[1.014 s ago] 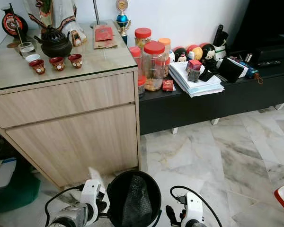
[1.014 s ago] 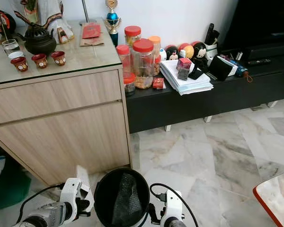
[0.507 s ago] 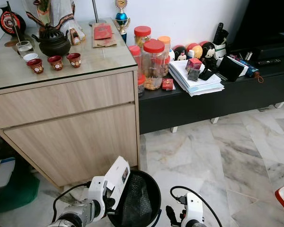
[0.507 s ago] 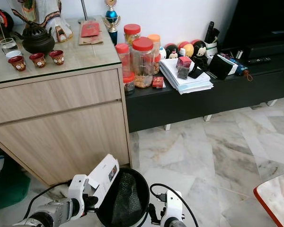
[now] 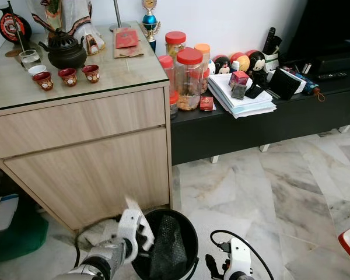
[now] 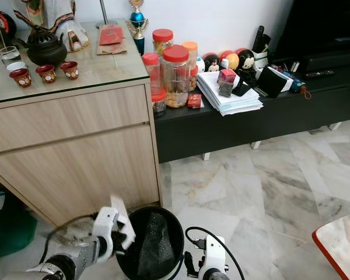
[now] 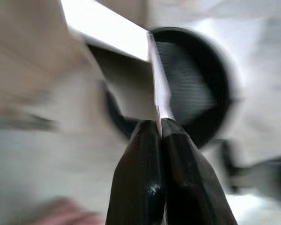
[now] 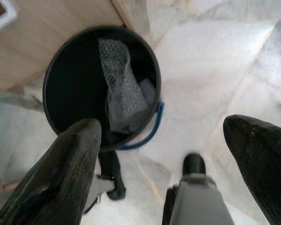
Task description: Picking trash to rubbish bin
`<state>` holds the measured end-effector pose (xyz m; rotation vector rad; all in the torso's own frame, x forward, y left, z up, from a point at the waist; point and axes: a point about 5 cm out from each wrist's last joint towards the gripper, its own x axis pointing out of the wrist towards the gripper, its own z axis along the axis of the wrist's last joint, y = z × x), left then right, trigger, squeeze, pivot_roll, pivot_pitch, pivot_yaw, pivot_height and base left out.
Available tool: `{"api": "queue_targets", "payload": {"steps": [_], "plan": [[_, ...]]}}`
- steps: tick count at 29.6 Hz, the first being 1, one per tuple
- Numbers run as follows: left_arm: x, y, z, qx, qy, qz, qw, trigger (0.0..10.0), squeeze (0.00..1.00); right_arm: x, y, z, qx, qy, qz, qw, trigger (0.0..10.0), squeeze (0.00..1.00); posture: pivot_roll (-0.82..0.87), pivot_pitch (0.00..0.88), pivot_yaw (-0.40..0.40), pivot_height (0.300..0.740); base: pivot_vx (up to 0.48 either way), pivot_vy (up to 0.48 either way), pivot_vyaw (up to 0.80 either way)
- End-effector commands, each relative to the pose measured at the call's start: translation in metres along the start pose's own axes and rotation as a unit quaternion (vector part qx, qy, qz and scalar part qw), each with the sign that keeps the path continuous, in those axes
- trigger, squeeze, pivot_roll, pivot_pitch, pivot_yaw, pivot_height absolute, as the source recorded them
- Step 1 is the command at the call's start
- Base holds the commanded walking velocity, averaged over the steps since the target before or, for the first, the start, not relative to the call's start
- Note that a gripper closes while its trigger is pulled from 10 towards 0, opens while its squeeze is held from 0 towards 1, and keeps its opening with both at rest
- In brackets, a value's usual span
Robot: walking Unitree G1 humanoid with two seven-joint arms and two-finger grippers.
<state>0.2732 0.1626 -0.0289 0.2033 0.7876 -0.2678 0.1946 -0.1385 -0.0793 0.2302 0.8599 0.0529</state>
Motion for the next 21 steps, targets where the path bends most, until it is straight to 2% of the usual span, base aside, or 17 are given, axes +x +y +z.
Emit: {"api": "queue_targets", "payload": {"steps": [1,4,8,9,13,15,18,21], "plan": [[-0.001,0.002,-0.002,0.042,-0.001,0.007,0.999,10.0,0.0,0.003,0.007,0.013,-0.029,-0.02,0.016,0.999,10.0,0.0,-0.08,0.061,0.009,0.74,0.0,0.0,0.0],[-0.002,0.001,-0.005,0.061,-0.003,-0.006,0.998,10.0,0.0,0.006,0.018,0.022,-0.077,-0.027,0.045,0.996,10.0,0.0,-0.09,0.063,0.008,0.74,0.0,0.0,0.0],[-0.003,-0.009,-0.009,0.083,-0.009,-0.075,0.994,10.0,0.0,0.009,0.026,0.037,-0.099,-0.043,0.066,0.992,10.0,0.0,-0.08,0.066,0.004,0.74,0.0,0.0,0.0],[-0.003,-0.014,-0.011,0.115,-0.007,-0.104,0.988,10.0,0.0,0.01,0.027,0.039,-0.107,-0.044,0.07,0.991,10.0,0.0,-0.08,0.068,0.002,0.74,0.0,0.0,0.0],[-0.006,-0.02,-0.011,0.195,-0.005,-0.163,0.967,10.0,0.0,0.01,0.029,0.039,-0.114,-0.042,0.078,0.99,10.0,0.0,-0.07,0.07,0.0,0.74,0.0,0.0,0.0],[-0.006,-0.018,-0.005,0.208,-0.015,-0.174,0.963,10.0,0.0,0.01,0.03,0.038,-0.117,-0.039,0.081,0.989,10.0,0.0,-0.07,0.07,0.0,0.74,0.0,0.0,0.0],[-0.007,-0.014,-0.002,0.208,-0.016,-0.168,0.963,10.0,0.0,0.009,0.031,0.036,-0.118,-0.036,0.085,0.989,10.0,0.0,-0.07,0.07,0.0,0.74,0.0,0.0,0.0],[-0.008,-0.007,-0.007,0.24,0.002,-0.163,0.957,10.0,0.0,0.009,0.032,0.032,-0.122,-0.032,0.088,0.988,10.0,0.0,-0.07,0.077,0.003,0.74,0.0,0.0,0.0]]}}
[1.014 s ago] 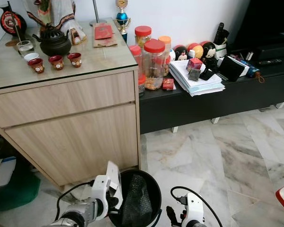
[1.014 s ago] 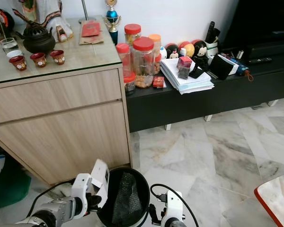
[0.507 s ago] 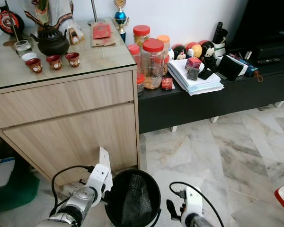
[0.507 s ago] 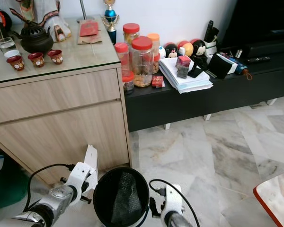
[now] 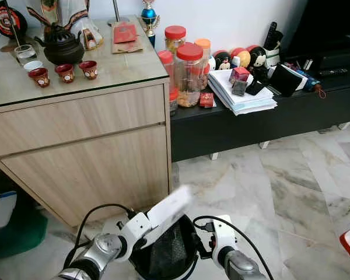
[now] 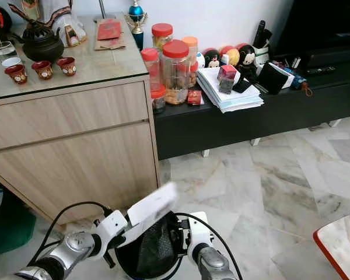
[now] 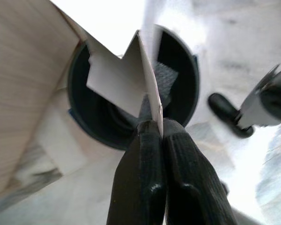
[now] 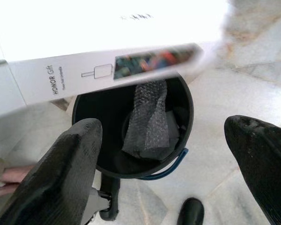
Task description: Picking trash to rubbish bin
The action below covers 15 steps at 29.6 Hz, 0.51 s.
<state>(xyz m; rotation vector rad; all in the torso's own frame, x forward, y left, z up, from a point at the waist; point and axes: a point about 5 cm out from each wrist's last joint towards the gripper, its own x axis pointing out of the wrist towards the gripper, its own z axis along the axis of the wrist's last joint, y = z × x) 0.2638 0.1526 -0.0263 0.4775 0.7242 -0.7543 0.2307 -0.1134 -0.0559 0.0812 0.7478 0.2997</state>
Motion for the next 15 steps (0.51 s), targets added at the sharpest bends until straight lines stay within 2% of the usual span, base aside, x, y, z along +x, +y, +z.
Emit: {"api": "queue_targets", "payload": {"steps": [1,3,4,6,8,11,15], "plan": [[-0.005,0.004,-0.012,0.037,0.043,-0.002,0.998,10.0,0.0,-0.001,0.002,-0.006,-0.003,0.008,0.005,1.0,10.0,0.0,-0.07,0.077,0.003,0.74,0.0,0.0,0.0],[-0.009,0.007,-0.022,0.062,0.077,0.002,0.995,10.0,0.0,-0.001,0.002,-0.007,-0.003,0.01,0.006,1.0,10.0,0.0,-0.06,0.079,0.006,0.74,0.0,0.0,0.0],[-0.014,0.012,-0.033,0.092,0.116,0.012,0.989,10.0,0.0,-0.002,0.002,-0.008,-0.002,0.011,0.006,1.0,10.0,0.0,-0.06,0.079,0.008,0.74,0.0,0.0,0.0],[-0.02,0.016,-0.044,0.107,0.146,0.031,0.983,10.0,0.0,-0.002,0.002,-0.009,-0.003,0.012,0.006,1.0,10.0,0.0,-0.06,0.08,0.01,0.74,0.0,0.0,0.0],[-0.022,0.018,-0.049,0.107,0.158,0.04,0.981,10.0,0.0,-0.002,0.002,-0.009,-0.002,0.013,0.006,1.0,10.0,0.0,-0.06,0.079,0.011,0.74,0.0,0.0,0.0],[-0.03,0.018,-0.066,0.14,0.2,0.04,0.969,10.0,0.0,-0.002,0.002,-0.01,-0.001,0.015,0.005,1.0,10.0,0.0,-0.06,0.078,0.017,0.74,0.0,0.0,0.0],[-0.033,0.018,-0.073,0.157,0.215,0.04,0.963,10.0,0.0,-0.002,0.003,-0.011,0.0,0.016,0.005,1.0,10.0,0.0,-0.06,0.078,0.02,0.74,0.0,0.0,0.0]]}}
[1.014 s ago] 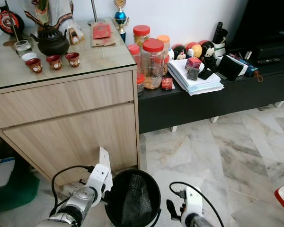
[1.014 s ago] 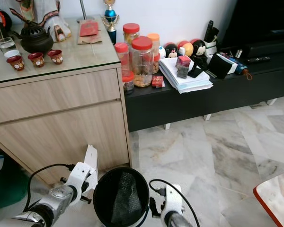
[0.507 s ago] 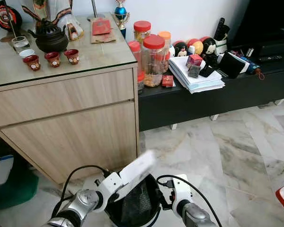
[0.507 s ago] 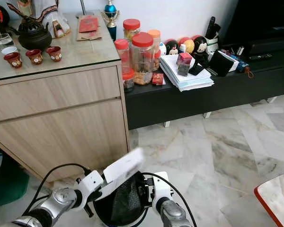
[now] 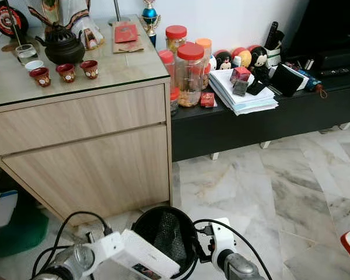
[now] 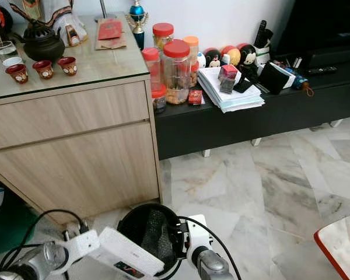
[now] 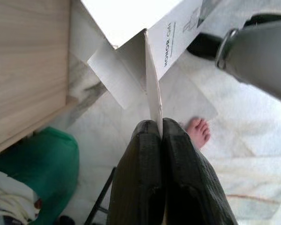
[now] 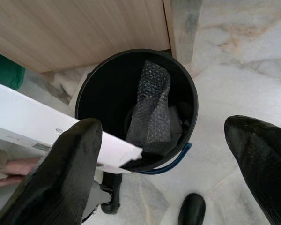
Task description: Picking trash to rubbish bin
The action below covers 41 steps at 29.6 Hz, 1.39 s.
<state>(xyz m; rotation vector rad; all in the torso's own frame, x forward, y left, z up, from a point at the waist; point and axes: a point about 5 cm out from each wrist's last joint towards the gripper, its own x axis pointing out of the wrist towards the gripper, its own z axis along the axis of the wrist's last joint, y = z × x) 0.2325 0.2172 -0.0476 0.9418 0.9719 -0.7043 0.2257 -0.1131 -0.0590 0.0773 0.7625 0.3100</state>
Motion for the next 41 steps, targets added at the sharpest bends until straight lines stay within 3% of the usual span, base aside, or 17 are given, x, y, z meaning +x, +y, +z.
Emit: {"api": "queue_targets", "payload": {"steps": [1,12,17,25,41], "plan": [[-0.001,0.001,-0.007,0.011,0.015,0.005,1.0,10.0,0.0,-0.001,0.002,-0.005,0.003,0.008,0.001,1.0,10.0,0.0,-0.06,0.078,0.02,0.74,0.0,0.0,0.0],[-0.004,0.015,-0.011,0.017,0.046,0.062,0.997,10.0,0.0,-0.002,0.002,-0.01,0.007,0.014,-0.001,1.0,10.0,0.0,-0.06,0.074,0.023,0.74,0.0,0.0,0.0],[-0.008,0.035,0.003,-0.004,0.005,0.138,0.99,10.0,0.0,-0.003,0.001,-0.013,0.011,0.017,-0.005,1.0,10.0,0.0,-0.06,0.077,0.023,0.74,0.0,0.0,0.0],[-0.016,0.059,0.024,-0.025,-0.053,0.195,0.979,10.0,0.0,-0.004,0.0,-0.014,0.012,0.018,-0.007,1.0,10.0,0.0,-0.05,0.078,0.019,0.74,0.0,0.0,0.0],[-0.009,0.04,0.016,0.018,-0.035,0.154,0.987,10.0,0.0,-0.004,0.0,-0.018,0.015,0.023,-0.009,1.0,10.0,0.0,-0.06,0.082,0.019,0.74,0.0,0.0,0.0]]}}
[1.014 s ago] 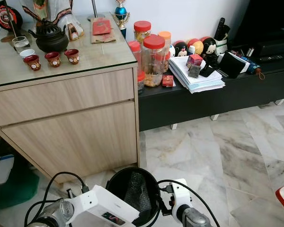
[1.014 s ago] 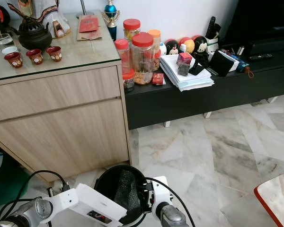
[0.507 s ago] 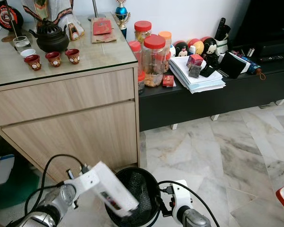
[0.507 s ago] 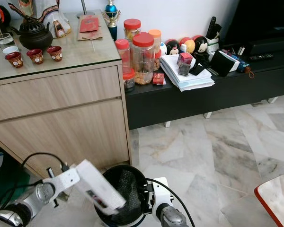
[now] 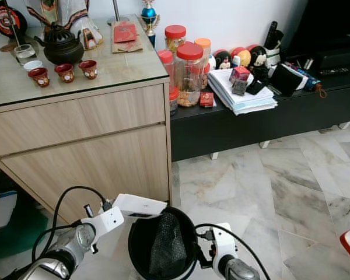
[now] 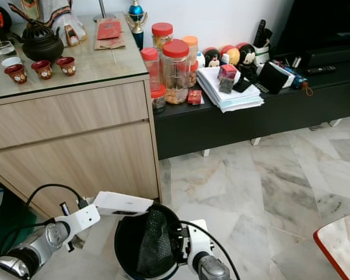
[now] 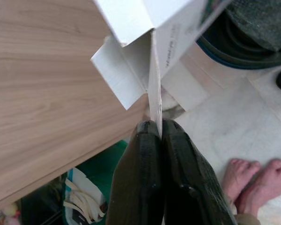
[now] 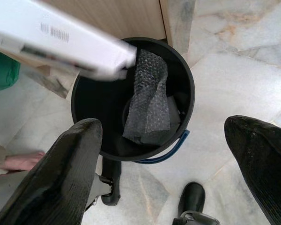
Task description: Picking trash to rubbish bin
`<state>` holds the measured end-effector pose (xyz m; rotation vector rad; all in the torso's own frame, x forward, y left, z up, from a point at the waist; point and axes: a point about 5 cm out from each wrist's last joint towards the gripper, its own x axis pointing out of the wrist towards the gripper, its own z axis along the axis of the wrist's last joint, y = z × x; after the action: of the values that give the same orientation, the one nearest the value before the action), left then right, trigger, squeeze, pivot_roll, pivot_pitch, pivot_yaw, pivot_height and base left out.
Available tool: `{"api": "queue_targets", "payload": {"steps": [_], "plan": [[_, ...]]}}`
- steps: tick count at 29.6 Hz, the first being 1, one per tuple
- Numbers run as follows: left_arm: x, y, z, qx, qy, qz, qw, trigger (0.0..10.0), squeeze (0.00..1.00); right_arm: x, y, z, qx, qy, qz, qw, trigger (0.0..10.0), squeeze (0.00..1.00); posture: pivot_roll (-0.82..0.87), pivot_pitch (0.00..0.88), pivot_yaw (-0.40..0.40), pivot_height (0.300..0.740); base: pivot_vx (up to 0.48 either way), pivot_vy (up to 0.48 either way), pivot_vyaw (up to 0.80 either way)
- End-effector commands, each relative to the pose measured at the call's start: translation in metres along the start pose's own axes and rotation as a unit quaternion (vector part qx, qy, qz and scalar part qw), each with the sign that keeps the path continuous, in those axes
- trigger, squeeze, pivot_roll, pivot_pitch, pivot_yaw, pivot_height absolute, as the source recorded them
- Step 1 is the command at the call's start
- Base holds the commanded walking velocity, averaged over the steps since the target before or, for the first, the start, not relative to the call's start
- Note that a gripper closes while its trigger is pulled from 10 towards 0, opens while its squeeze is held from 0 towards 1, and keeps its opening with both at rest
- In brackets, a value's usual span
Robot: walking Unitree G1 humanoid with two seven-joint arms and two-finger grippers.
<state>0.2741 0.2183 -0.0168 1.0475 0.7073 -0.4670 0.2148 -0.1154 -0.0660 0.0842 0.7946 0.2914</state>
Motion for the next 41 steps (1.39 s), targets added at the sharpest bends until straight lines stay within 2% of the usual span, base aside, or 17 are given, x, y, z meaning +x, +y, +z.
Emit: {"api": "queue_targets", "payload": {"steps": [1,10,41], "plan": [[-0.0013,-0.0074,-0.0075,0.021,0.009,-0.017,1.0,10.0,0.0,-0.001,0.0011,-0.0055,0.006,0.008,-0.002,1.0,10.0,0.0,-0.06,0.083,0.019,0.74,0.0,0.0,0.0],[-0.0021,-0.0086,-0.0132,0.037,0.024,-0.024,0.999,10.0,0.0,-0.0012,0.001,-0.0062,0.007,0.008,-0.002,1.0,10.0,0.0,-0.06,0.083,0.022,0.74,0.0,0.0,0.0],[-0.0004,-0.0088,-0.0085,0.041,0.026,-0.021,0.999,10.0,0.0,-0.0023,-0.0003,-0.0092,0.009,0.012,-0.005,1.0,10.0,0.0,-0.07,0.082,0.021,0.74,0.0,0.0,0.0]]}}
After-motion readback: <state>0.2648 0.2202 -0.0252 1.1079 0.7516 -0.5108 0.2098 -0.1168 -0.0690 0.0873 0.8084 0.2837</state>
